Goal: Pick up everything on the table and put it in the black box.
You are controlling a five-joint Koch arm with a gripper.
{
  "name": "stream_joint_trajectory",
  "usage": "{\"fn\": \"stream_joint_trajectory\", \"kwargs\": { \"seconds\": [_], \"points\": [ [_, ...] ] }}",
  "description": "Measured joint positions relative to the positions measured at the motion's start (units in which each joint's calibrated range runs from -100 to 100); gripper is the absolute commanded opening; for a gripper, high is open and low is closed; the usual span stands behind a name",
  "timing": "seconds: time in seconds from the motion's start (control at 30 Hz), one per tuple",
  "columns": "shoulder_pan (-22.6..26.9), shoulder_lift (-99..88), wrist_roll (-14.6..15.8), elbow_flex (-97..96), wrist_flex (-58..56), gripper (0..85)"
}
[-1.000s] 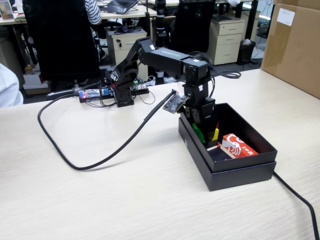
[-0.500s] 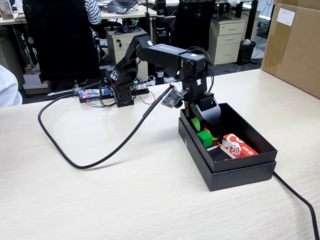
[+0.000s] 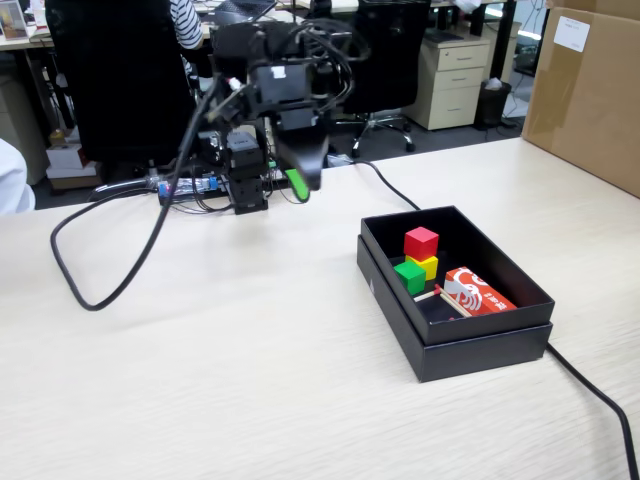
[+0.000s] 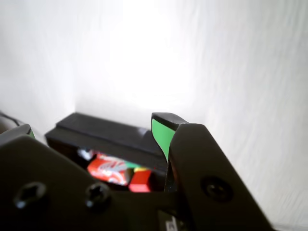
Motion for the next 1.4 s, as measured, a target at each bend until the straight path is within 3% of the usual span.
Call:
{"fn": "stream_joint_trajectory", "kwargs": {
  "seconds": [0.17,0.4,0.8,1.23,1.4],
  "points": [
    [-2.9,-22.0,-1.4,-26.1,9.9,48.9],
    [-3.6,-41.6,-3.7,-45.0,17.0,50.7],
    [-1.9,-44.0,-4.1,-60.0,28.5,52.0],
    [-1.8,-45.0,-5.8,-79.4,49.2,51.9],
    [-2.0,-45.3,-7.0,-88.0,62.5,50.0]
  ]
}}
